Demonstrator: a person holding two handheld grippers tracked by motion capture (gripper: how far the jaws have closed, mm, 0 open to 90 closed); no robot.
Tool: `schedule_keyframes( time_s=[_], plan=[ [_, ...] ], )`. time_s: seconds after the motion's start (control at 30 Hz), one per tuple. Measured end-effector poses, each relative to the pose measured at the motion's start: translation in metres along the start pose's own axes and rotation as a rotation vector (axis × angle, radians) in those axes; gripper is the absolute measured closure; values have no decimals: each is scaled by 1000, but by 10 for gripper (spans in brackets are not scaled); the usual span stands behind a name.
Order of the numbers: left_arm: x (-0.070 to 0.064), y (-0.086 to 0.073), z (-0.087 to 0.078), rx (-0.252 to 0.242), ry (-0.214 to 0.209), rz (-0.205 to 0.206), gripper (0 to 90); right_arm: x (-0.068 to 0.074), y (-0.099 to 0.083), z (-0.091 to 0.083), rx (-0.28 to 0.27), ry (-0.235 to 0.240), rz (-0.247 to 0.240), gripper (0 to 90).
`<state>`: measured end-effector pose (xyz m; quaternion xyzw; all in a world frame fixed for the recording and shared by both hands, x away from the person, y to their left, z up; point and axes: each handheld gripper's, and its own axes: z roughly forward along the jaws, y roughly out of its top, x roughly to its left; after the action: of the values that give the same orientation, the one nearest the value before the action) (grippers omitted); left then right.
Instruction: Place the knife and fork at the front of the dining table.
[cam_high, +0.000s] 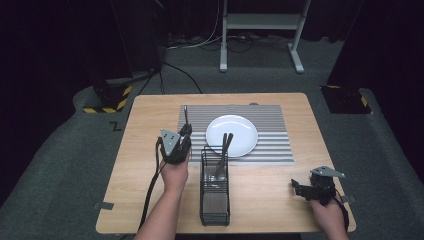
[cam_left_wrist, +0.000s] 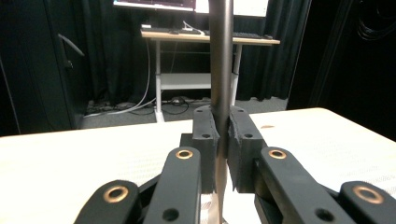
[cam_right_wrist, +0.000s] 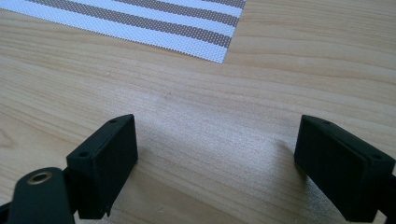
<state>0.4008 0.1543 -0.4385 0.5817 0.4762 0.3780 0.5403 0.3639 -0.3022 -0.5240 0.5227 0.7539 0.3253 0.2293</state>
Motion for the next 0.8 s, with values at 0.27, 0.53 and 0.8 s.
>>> schedule_keyframes(
  time_s=[0.27,0.53,0.8],
  plan=[
    [1,-8,8,29,19,1,825,0,0,0,0,0,0,133],
    [3,-14,23,66,39,-5,825,0,0,0,0,0,0,133],
    [6,-11,48,134,64,-33,825,0,0,0,0,0,2,133]
  ],
)
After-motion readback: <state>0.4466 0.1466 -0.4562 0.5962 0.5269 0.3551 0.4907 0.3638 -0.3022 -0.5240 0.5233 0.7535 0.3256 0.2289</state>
